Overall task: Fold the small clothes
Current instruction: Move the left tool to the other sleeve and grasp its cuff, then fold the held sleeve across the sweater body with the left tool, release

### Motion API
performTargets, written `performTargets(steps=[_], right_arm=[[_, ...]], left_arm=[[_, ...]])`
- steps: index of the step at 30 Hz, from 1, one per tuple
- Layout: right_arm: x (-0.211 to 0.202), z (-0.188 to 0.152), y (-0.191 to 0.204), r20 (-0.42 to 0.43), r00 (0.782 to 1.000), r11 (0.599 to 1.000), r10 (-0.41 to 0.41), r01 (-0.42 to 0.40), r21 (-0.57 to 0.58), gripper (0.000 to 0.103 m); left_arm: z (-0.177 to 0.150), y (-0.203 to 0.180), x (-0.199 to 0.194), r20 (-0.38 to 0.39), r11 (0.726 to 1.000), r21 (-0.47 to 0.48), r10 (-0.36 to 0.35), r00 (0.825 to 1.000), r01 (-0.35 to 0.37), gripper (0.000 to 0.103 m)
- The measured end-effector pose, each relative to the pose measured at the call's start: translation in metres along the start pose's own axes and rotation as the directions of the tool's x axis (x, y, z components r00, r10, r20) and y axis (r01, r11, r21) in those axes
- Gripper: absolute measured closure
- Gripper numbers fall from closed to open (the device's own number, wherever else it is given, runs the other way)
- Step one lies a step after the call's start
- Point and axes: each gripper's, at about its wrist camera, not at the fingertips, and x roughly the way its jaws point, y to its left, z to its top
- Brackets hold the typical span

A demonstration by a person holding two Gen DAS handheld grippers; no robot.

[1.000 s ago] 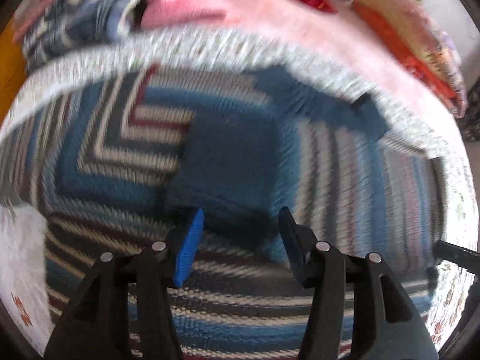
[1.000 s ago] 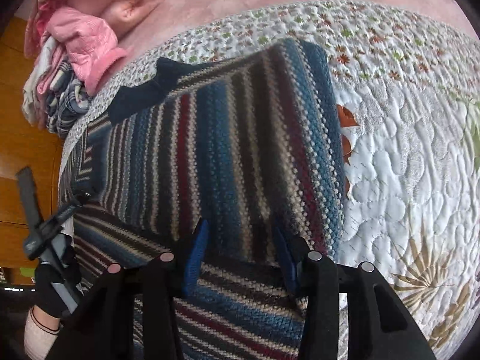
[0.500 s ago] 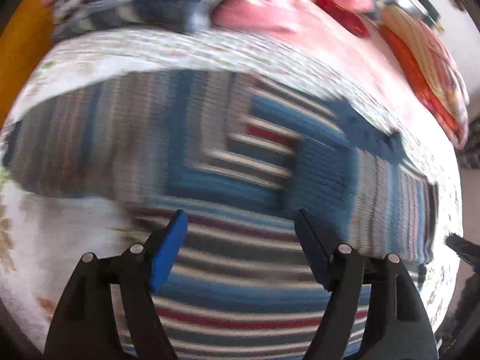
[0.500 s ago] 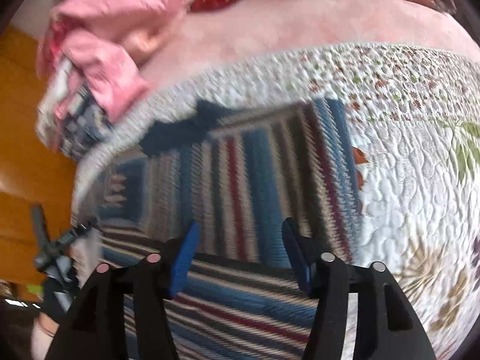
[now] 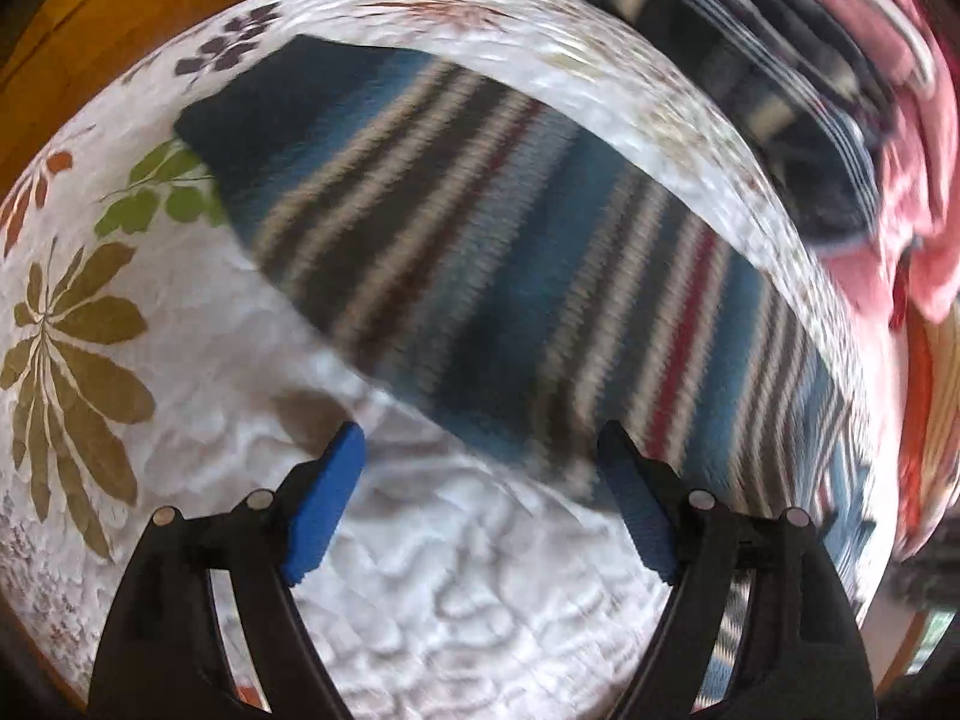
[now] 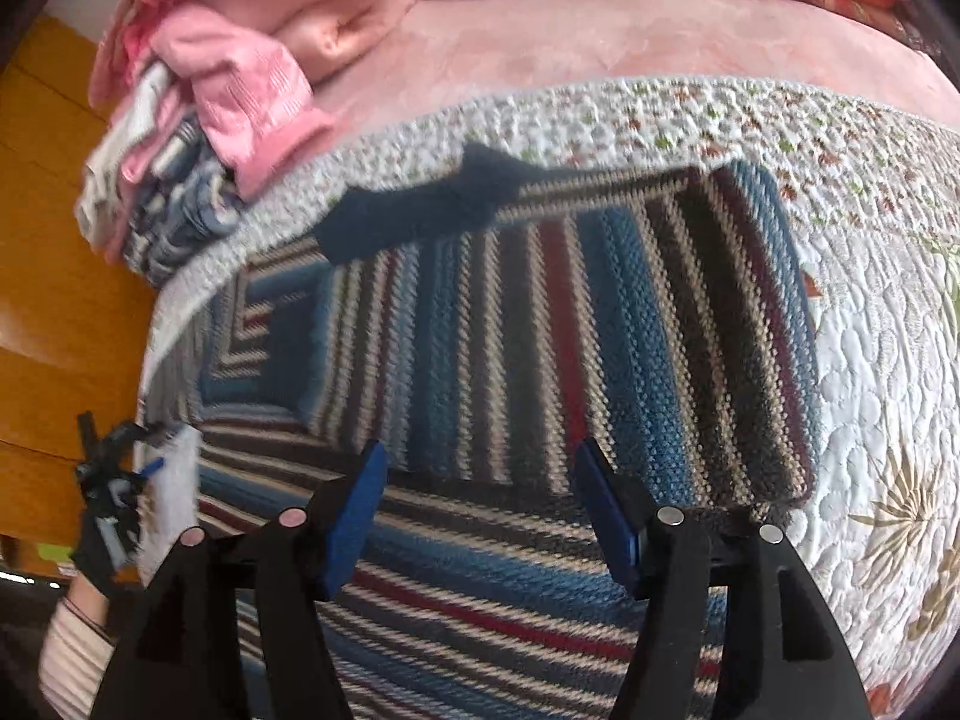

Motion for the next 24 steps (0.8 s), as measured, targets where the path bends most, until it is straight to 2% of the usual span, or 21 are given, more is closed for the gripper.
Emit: performTargets(steps=[4, 10, 12, 13, 14, 15, 17, 21, 24], right_arm=[[0.015, -0.004, -0.013, -0.012, 0.999, 0.999, -0.049, 0.05, 0.007, 0.038], [0.015, -0.001, -0.022, 0.012, 0.998, 0.998, -0.069, 0.068, 0.006, 0.038], [0.016, 0.0, -0.022, 0.014, 0.997, 0.998, -0.07, 0.07, 0.005, 0.038], [0.017, 0.001, -0.022, 0.013, 0.997, 0.997, -0.073, 0.073, 0.001, 0.038], [0.018, 0.001, -0.022, 0.011, 0.996, 0.996, -0.084, 0.084, -0.006, 0.038], [0.02, 0.001, -0.021, 0.009, 0.996, 0.996, -0.092, 0.092, -0.013, 0.038], [0.024, 0.001, -0.019, 0.003, 0.994, 0.994, -0.106, 0.106, -0.027, 0.038], [0.029, 0.0, -0.017, -0.007, 0.993, 0.992, -0.12, 0.12, -0.043, 0.038], [0.029, 0.0, -0.016, -0.007, 0.992, 0.991, -0.122, 0.122, -0.046, 0.038]], left_arm=[[0.011, 0.017, 0.003, 0.025, 0.991, -0.103, -0.08, 0.996, 0.082, 0.021], [0.027, 0.019, 0.004, 0.093, 0.982, -0.121, -0.137, 0.986, 0.148, 0.02], [0.03, 0.02, 0.007, 0.11, 0.98, -0.121, -0.144, 0.983, 0.157, 0.028], [0.034, 0.018, 0.008, 0.115, 0.981, -0.117, -0.14, 0.984, 0.153, 0.036], [0.036, 0.017, 0.009, 0.123, 0.984, -0.108, -0.13, 0.984, 0.144, 0.048], [0.038, 0.017, 0.009, 0.131, 0.985, -0.101, -0.125, 0.984, 0.138, 0.057], [0.04, 0.019, 0.006, 0.163, 0.984, -0.091, -0.138, 0.977, 0.154, 0.086], [0.043, 0.012, 0.001, 0.194, 0.983, -0.073, -0.153, 0.969, 0.17, 0.09], [0.045, -0.001, -0.01, 0.226, 0.983, -0.026, -0.17, 0.959, 0.181, 0.091]])
